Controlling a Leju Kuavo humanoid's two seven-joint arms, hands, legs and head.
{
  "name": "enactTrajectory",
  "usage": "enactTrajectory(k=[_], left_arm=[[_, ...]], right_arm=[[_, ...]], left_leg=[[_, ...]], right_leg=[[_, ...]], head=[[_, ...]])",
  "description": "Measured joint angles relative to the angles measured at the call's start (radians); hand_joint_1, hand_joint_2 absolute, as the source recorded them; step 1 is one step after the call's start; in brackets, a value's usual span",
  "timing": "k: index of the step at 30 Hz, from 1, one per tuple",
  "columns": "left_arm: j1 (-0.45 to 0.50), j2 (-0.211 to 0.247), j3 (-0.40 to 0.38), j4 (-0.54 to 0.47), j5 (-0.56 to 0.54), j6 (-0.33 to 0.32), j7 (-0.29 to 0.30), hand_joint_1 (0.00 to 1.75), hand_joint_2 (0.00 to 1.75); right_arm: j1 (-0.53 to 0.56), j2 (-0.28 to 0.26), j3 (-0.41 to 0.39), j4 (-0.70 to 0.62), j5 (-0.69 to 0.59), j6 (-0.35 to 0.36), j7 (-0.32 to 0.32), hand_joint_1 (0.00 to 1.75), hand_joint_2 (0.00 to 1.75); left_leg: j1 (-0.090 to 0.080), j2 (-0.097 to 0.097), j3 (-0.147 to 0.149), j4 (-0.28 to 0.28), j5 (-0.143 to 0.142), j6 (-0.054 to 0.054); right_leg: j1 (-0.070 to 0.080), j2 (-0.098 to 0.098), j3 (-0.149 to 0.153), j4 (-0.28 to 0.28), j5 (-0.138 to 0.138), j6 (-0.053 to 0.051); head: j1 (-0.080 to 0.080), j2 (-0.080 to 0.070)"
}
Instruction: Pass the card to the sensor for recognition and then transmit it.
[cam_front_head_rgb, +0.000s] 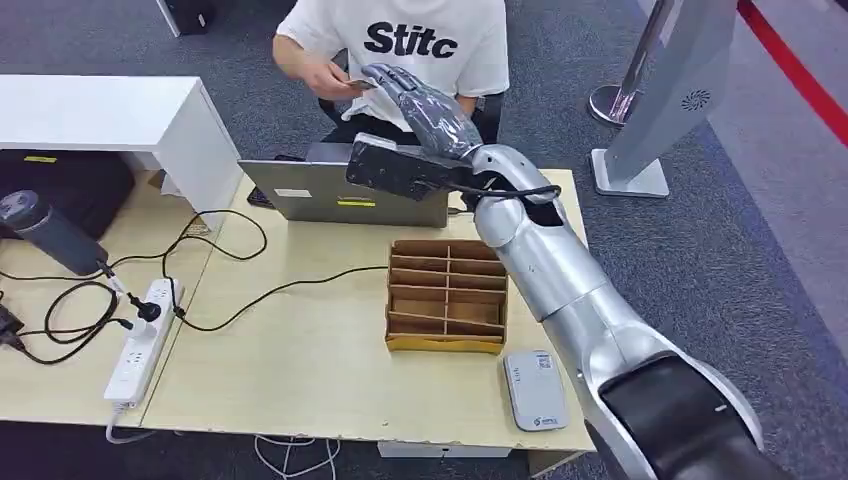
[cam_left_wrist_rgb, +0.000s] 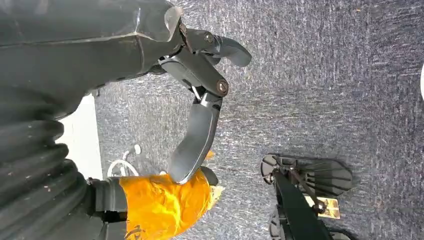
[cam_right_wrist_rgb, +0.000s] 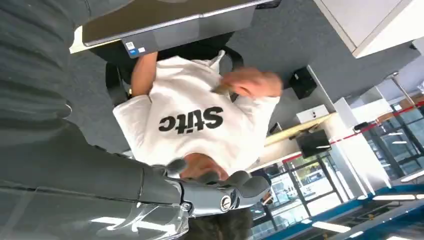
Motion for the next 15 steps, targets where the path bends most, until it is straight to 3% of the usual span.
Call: enactTrajectory(k=[5,8,11,15], left_arm=[[0.000,0.000,0.009,0.000,-0.001,0.001,0.000,0.00,1.75],[0.001,0.000,0.018,0.000,0.001,0.001,0.000,0.00,1.75],[0.002,0.000,0.028,0.000,0.004,-0.006,0.000,0.00,1.75],[0.004,0.000,0.051,0.000,0.030,-0.039,-0.031,0.00,1.75]], right_arm=[[0.000,-0.013,-0.004,0.003,-0.018,-0.024,0.030,0.00,1.75],[0.000,-0.041,-0.042,0.024,-0.100,-0.026,0.021,0.00,1.75],[0.001,-0.077,-0.118,0.060,-0.217,-0.005,-0.010,0.00,1.75],[0.013,-0.155,-0.297,0.151,-0.445,0.081,-0.074,0.00,1.75]], left_leg=[[0.000,0.000,0.000,0.000,0.000,0.000],[0.000,0.000,0.000,0.000,0.000,0.000],[-0.001,-0.001,0.000,0.001,0.000,0.000],[-0.001,-0.004,0.000,0.002,0.000,0.000]], right_leg=[[0.000,0.000,0.000,0.000,0.000,0.000],[0.000,-0.001,0.000,-0.001,0.000,0.000],[0.000,-0.001,0.001,-0.001,0.000,0.000],[0.000,-0.004,0.002,-0.002,0.000,0.001]], head=[[0.000,0.000],[0.000,0.000],[0.000,0.000],[0.000,0.000]])
